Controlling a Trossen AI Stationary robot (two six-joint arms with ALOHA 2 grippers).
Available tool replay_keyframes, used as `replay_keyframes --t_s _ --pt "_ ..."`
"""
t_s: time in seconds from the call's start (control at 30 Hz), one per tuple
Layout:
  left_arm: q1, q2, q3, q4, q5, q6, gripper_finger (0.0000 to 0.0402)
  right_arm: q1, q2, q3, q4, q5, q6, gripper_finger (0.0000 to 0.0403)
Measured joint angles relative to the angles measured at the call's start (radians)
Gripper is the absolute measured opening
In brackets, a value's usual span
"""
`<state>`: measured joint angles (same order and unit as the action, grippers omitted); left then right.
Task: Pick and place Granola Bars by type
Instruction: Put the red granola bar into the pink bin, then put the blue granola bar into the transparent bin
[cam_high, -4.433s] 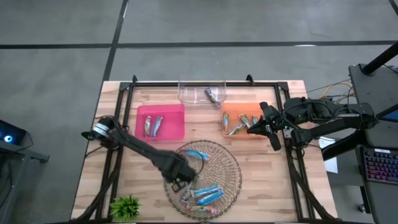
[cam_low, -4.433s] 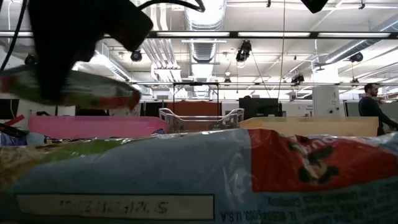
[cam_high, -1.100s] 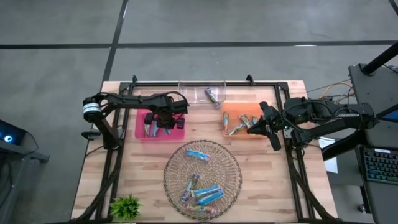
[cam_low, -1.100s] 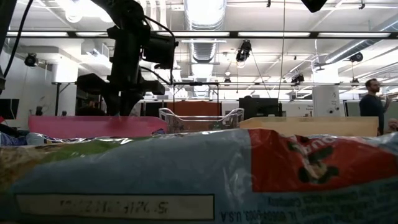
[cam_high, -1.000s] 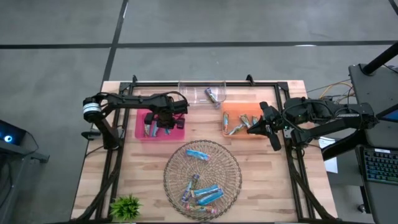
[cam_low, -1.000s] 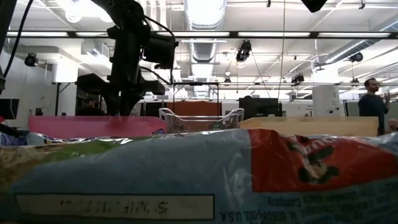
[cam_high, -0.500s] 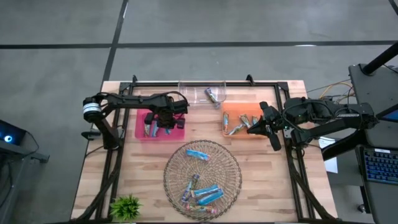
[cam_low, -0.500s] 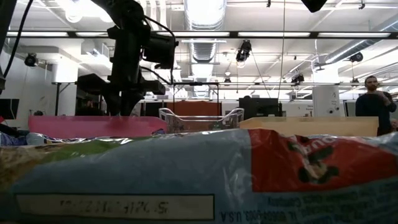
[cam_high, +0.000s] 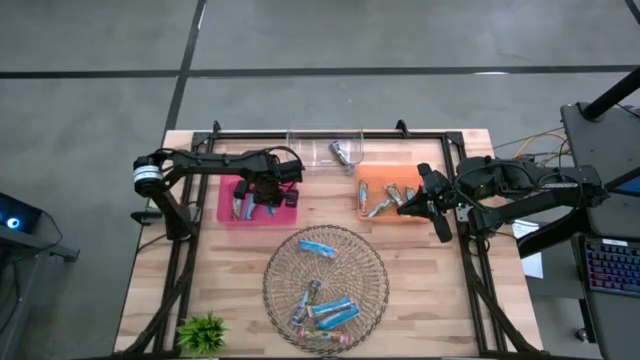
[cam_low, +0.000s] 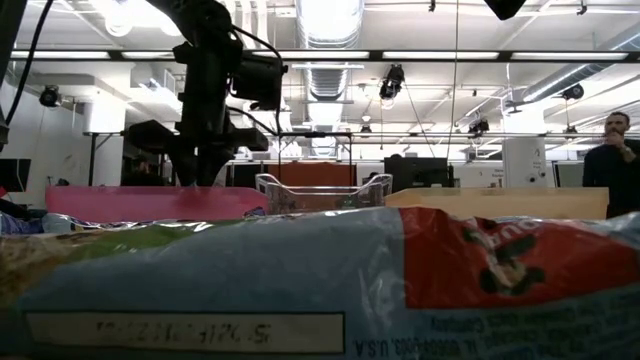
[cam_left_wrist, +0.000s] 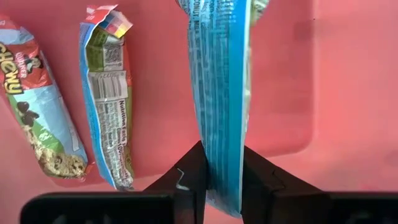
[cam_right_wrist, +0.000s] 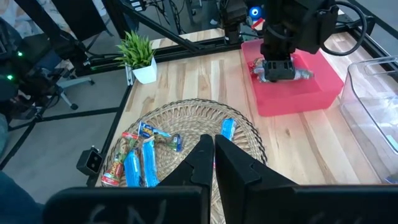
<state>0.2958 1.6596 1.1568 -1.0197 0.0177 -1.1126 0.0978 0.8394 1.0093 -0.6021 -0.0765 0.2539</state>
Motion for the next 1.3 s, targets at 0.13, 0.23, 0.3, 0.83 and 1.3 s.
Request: replay_keyframes --t_s 0.13,0.23,0.3,0.83,1.3 --pt "0.0 0.0 0.0 0.008 0.0 0.002 0.0081 0.0 0.0 0.0 0.0 0.0 0.004 0.0008" --pt "0.0 0.0 0.0 0.007 0.0 0.001 0.0103 0.0 0.0 0.0 0.0 0.0 0.005 0.0009" --pt "0.0 0.0 0.0 0.007 0.0 0.001 0.0115 0.0 0.0 0.0 0.0 0.0 0.005 0.0008" --pt "0.0 0.0 0.0 0.007 0.024 0.021 0.0126 0.0 0.0 0.0 0.0 0.0 0.008 0.0008" --pt "0.0 0.0 0.0 0.007 0.037 0.032 0.0059 0.0 0.0 0.0 0.0 0.0 0.005 0.0008"
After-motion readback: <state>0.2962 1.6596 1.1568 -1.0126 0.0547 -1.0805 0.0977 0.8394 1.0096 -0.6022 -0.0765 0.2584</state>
